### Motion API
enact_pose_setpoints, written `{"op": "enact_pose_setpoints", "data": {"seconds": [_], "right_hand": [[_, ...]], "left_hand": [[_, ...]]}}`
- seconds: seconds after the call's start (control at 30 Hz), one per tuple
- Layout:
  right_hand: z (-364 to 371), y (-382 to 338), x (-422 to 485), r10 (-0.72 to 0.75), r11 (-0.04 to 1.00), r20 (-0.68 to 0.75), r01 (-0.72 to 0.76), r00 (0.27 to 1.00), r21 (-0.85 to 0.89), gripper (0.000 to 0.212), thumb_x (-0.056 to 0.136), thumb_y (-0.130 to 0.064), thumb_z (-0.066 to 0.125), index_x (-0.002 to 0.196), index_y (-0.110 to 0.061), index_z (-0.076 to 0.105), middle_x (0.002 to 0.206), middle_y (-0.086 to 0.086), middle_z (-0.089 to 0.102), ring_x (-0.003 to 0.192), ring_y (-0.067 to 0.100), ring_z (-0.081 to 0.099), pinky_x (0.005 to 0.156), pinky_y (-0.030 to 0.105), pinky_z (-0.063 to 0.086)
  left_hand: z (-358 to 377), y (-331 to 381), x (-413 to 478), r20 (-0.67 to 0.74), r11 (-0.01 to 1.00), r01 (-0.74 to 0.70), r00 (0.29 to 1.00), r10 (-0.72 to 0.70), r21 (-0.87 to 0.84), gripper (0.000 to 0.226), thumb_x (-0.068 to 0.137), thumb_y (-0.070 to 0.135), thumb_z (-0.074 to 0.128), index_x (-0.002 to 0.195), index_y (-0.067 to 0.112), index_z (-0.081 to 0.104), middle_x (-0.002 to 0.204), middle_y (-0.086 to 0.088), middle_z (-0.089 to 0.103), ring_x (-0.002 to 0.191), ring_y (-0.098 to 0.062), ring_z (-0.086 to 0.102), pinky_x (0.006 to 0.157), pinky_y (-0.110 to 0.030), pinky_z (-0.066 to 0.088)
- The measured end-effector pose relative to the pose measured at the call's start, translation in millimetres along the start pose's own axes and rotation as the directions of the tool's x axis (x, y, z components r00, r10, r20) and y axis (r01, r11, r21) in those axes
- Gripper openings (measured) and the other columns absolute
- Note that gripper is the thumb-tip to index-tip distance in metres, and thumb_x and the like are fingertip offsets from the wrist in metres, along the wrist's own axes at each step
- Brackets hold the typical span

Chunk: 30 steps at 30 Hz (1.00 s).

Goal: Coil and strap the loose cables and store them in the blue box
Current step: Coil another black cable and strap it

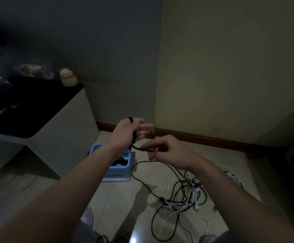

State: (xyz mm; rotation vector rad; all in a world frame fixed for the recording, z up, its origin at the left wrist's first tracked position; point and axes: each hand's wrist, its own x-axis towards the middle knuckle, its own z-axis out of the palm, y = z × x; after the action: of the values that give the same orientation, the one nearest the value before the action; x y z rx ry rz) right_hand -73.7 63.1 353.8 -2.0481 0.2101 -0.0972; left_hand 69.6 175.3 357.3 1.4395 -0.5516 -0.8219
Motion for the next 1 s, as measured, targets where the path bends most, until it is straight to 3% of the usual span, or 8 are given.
{"op": "enact_pose_setpoints", "data": {"seconds": [0.07, 0.17, 0.27, 0.43, 0.53, 0.63, 0.83, 1.0], "right_hand": [[-2, -1, -2, -0.043, 0.997, -0.01, 0.044, 0.999, 0.068, 0.035, 0.092, 0.0, 0.063, 0.109, -0.029, 0.074, 0.093, -0.016, 0.073, 0.101, 0.031, 0.067, 0.093, 0.049, 0.052], [-2, 1, -2, -0.067, 0.978, -0.098, 0.084, 0.993, 0.189, 0.038, 0.09, 0.013, 0.056, 0.109, -0.016, 0.072, 0.093, -0.008, 0.077, 0.101, 0.009, 0.071, 0.085, 0.03, 0.056], [-1, 5, -3, -0.049, 0.969, -0.184, 0.091, 0.982, 0.229, 0.035, 0.088, 0.012, 0.059, 0.102, -0.018, 0.068, 0.076, -0.009, 0.075, 0.064, 0.003, 0.065, 0.057, 0.017, 0.048], [-13, 15, 1, 0.035, 0.981, -0.365, 0.037, 0.93, 0.189, 0.028, 0.069, -0.018, 0.091, 0.077, -0.025, 0.065, 0.063, -0.007, 0.067, 0.051, 0.006, 0.055, 0.047, 0.023, 0.043], [-21, 22, 3, 0.066, 0.99, -0.515, -0.121, 0.855, -0.074, 0.046, 0.051, -0.063, 0.084, 0.072, -0.03, 0.059, 0.053, -0.015, 0.052, 0.049, 0.002, 0.043, 0.05, 0.027, 0.036], [-23, 24, 3, 0.05, 0.949, -0.575, -0.218, 0.816, -0.226, 0.052, 0.051, -0.078, 0.071, 0.073, -0.034, 0.053, 0.057, -0.017, 0.056, 0.048, 0.004, 0.046, 0.05, 0.03, 0.038], [-24, 33, 9, -0.031, 0.999, -0.479, 0.043, 0.877, 0.014, 0.019, 0.088, -0.035, 0.071, 0.076, -0.029, 0.057, 0.062, -0.02, 0.055, 0.058, -0.003, 0.047, 0.057, 0.014, 0.038], [-26, 48, 8, 0.203, 0.962, -0.261, -0.141, 0.944, 0.236, 0.028, 0.104, -0.03, 0.051, 0.078, -0.019, 0.055, 0.059, -0.009, 0.048, 0.056, 0.01, 0.042, 0.059, 0.029, 0.037]], "left_hand": [[3, -2, -3, 0.032, 0.989, -0.003, 0.999, -0.001, 0.148, 0.029, 0.11, 0.019, 0.032, 0.122, 0.003, 0.053, 0.11, -0.011, 0.073, 0.103, -0.023, 0.071, 0.091, -0.033, 0.055], [8, -5, -9, 0.098, 0.873, -0.076, 0.995, 0.033, 0.481, 0.028, 0.108, 0.018, 0.038, 0.099, 0.007, 0.062, 0.084, -0.002, 0.07, 0.083, -0.02, 0.066, 0.082, -0.038, 0.05], [14, -6, -15, 0.206, 0.892, -0.026, 0.976, -0.076, 0.452, 0.032, 0.108, 0.02, 0.038, 0.098, 0.002, 0.063, 0.079, -0.011, 0.074, 0.07, -0.031, 0.07, 0.067, -0.039, 0.054], [11, 1, -18, 0.231, 0.891, 0.059, 0.956, -0.179, 0.449, 0.039, 0.11, 0.025, 0.03, 0.096, 0.006, 0.061, 0.069, -0.018, 0.069, 0.038, -0.014, 0.046, 0.041, -0.023, 0.036], [11, 1, -20, 0.295, 0.934, 0.087, 0.935, -0.197, 0.346, 0.059, 0.11, 0.034, 0.024, 0.1, -0.008, 0.064, 0.053, -0.013, 0.053, 0.034, -0.011, 0.034, 0.04, -0.022, 0.031], [12, 3, -20, 0.386, 0.965, 0.157, 0.894, -0.229, 0.208, 0.066, 0.108, 0.041, 0.022, 0.103, -0.013, 0.061, 0.053, -0.008, 0.036, 0.035, -0.011, 0.026, 0.039, -0.022, 0.025], [9, 15, -19, 0.455, 0.941, 0.336, 0.844, -0.283, -0.038, 0.037, 0.104, 0.029, 0.033, 0.083, 0.008, 0.055, 0.045, 0.005, 0.029, 0.032, -0.005, 0.021, 0.034, -0.016, 0.017], [2, 24, -24, 0.519, 0.856, 0.431, 0.82, -0.24, -0.286, 0.028, 0.096, 0.033, 0.042, 0.074, 0.017, 0.05, 0.044, 0.01, 0.029, 0.035, -0.003, 0.014, 0.041, -0.018, 0.007]]}}
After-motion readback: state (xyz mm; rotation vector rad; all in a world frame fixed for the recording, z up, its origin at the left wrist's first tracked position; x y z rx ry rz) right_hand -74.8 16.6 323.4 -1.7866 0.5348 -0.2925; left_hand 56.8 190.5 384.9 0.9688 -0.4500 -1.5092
